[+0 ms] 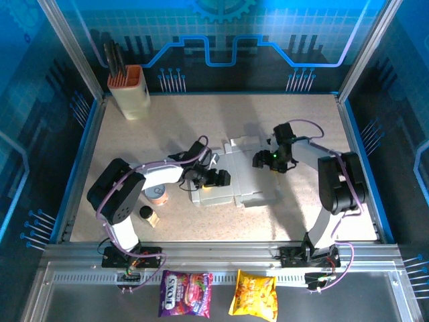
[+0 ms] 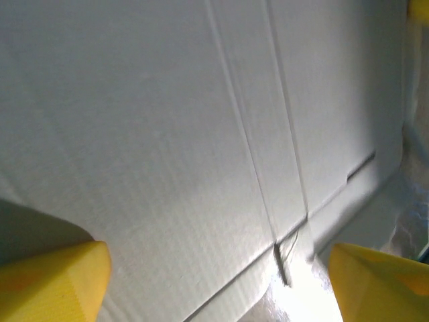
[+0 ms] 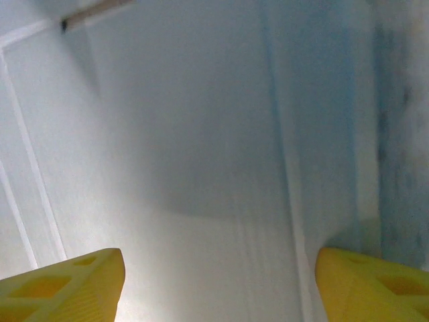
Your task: Fold the paper box
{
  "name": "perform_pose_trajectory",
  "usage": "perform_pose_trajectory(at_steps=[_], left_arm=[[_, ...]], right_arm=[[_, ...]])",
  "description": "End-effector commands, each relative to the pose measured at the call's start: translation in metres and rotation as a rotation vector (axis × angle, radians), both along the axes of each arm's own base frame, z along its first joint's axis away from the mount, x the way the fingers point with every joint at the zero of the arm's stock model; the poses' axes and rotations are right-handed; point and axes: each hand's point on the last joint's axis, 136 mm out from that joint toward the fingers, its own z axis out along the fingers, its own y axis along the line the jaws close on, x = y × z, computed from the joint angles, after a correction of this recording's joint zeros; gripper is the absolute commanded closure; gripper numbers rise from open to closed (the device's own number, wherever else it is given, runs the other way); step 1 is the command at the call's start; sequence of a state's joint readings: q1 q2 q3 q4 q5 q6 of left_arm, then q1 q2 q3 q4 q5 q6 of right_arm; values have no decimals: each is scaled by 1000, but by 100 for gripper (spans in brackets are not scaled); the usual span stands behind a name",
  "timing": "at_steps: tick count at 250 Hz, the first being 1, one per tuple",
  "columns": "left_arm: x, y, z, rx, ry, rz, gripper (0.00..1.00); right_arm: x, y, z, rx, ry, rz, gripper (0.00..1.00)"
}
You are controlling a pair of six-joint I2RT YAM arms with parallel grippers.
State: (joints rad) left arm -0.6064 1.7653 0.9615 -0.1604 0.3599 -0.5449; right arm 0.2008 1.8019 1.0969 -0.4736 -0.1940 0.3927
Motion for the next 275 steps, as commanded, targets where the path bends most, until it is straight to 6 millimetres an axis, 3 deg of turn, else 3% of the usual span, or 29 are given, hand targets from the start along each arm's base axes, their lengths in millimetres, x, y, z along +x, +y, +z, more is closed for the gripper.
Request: perform_pose_trajectory(at_steps=[1,46,83,137,165,207,242,275], left_arm=[[-34,-7,-10,23,87,-24,14],[-50,-37,-6,-21,104,-69,14],[-51,-54,-3,-42,113,-98,14],[-45,-76,7,-112,102,-108,14],[-39,-79,25,-142,43,-103,14],[-24,-56,40,-95,-36,-65,14],[-13,-28,38,-41,-48,-38,14],[-5,-5,30,0,-35,-16,14]], right_arm=[[7,27,-3,-5,19,119,24],[28,82,1,29,2,254,24],[36,126,3,75,-8,341,24],[37,165,15,183,-18,418,26],[39,155,36,164,-57,382,26],[35,114,66,194,-97,253,26],[24,76,70,204,-96,153,26],[12,56,61,194,-74,113,26]])
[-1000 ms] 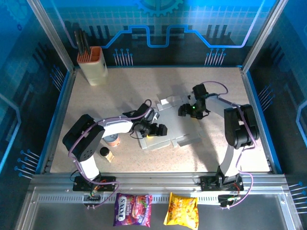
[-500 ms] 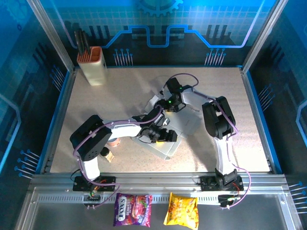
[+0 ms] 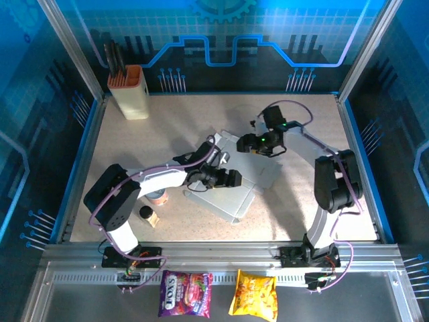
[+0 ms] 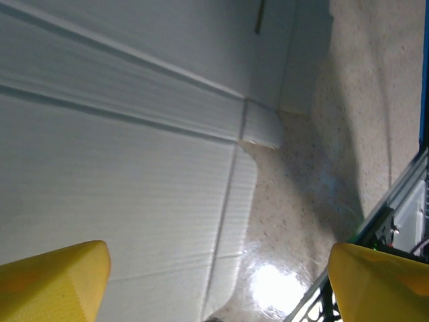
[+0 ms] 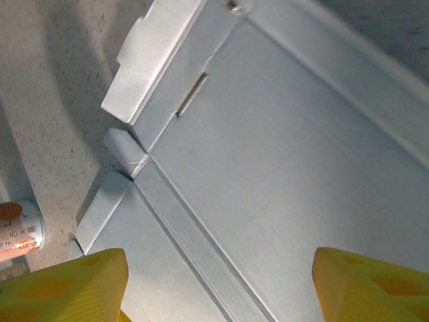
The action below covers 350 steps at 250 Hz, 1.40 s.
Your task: Fold the paper box
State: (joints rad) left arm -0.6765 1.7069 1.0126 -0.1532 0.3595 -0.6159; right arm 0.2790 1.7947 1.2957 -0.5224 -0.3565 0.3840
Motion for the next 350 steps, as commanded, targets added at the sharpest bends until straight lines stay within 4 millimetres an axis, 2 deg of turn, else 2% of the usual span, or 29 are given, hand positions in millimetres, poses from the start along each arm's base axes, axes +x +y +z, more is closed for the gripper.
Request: perform_pose_trajectory(at_steps=[1,36,101,149,189,246,275,289,320,350], left_arm=[[0,28,-12,81,13,2,14],[1,41,-23,101,41,-3,14],[-14,39,-40,80,124,-40,14],[-29,36,-46,62,158,-46,14],[-44,29,-51,57,171,-49,14],[-65,25,-54,46,177,-29,14],[-69,30,-50,44,163,-18,14],[-67,33,-45,55,143,-10,14],[-56,38,-28,64,79,20,15],[-35,49,-12,59,29,86,16]], right_arm=[[-15,-9,-12,10,51,-29,26],[-19,-18,-32,-4,90,-43,26],[-11,-18,-68,-23,148,-37,27],[-1,-3,-83,-13,169,-1,27],[5,22,-86,3,170,50,27],[9,57,-82,33,161,109,27],[5,66,-80,40,164,126,27],[5,66,-75,42,157,126,28],[8,63,-45,43,89,114,28],[8,56,-24,55,51,87,29]])
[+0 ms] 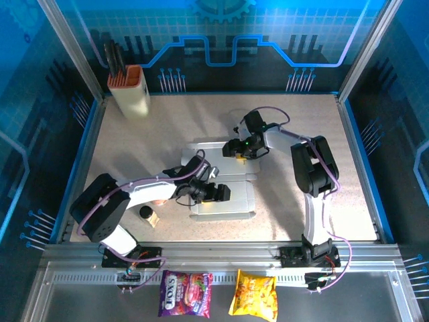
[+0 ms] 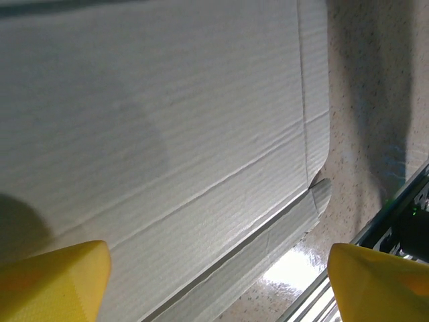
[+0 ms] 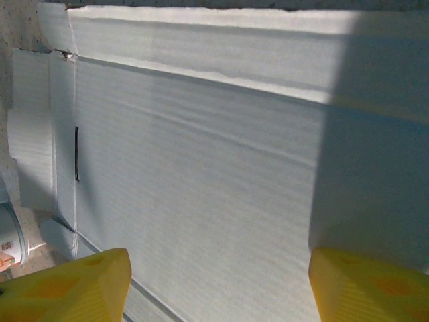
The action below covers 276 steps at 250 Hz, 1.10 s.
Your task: Fold the paper box
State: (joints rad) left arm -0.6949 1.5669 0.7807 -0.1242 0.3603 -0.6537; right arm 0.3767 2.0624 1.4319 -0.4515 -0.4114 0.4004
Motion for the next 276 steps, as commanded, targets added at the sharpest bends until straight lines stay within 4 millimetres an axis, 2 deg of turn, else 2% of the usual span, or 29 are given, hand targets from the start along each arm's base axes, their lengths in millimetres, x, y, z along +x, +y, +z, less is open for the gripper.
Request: perform_pose_trajectory(at_steps=[1,37,66,111,155,209,250,276], left_arm=[[17,16,15,27,-46,76,16],[42,35,22,31,-76,161,17],[60,47,24,25,-75,203,17],[76,70,25,23,-68,264,16],[82,88,28,-21,-93,311,10],[84,109,23,-2,-76,366,9],[82,120,18,1,-51,407,11],[81,123,14,6,-45,416,16]], right_arm=[[-6,-4,34,26,-32,-23,30],[-12,-16,41,72,-21,-68,31],[-22,-14,41,132,19,-65,34],[-44,-13,37,142,55,-35,35],[-64,-2,29,143,77,3,35],[-76,21,21,122,97,50,35],[-82,40,14,119,116,77,37],[-85,49,9,116,129,92,44]])
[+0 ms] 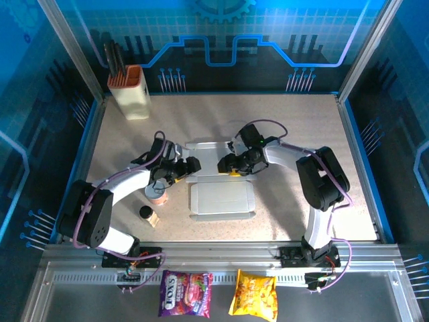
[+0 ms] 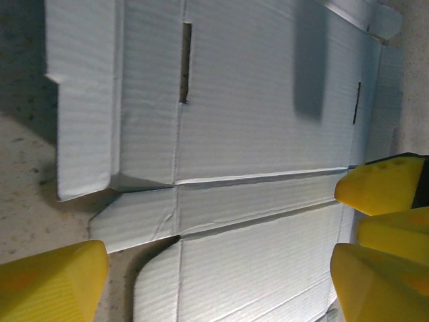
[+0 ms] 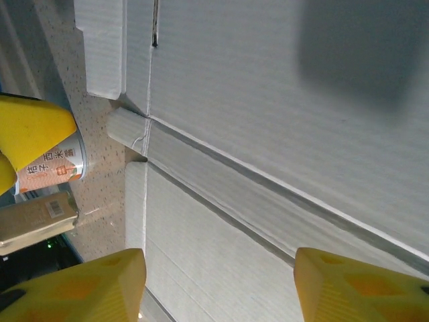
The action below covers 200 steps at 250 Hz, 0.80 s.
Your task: Fold the paper box
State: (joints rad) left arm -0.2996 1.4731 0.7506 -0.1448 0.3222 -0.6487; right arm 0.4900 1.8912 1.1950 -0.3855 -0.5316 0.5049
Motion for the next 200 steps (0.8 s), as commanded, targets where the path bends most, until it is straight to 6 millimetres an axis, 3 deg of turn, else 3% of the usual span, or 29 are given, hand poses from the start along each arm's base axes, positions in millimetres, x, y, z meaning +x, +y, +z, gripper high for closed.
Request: perform_pose_trajectory(at_steps=[1,92,200], left_arm=[[-7,5,-2,-4,12,3,16],[-7,8,-21,35,63,3,27],[-4,8,-35,44,100,16,24]], right_arm=[[1,15,-5,9,16,13,44],[1,23,-24,-14,45,15,45],[-5,17,-41,-46,70,10,46]])
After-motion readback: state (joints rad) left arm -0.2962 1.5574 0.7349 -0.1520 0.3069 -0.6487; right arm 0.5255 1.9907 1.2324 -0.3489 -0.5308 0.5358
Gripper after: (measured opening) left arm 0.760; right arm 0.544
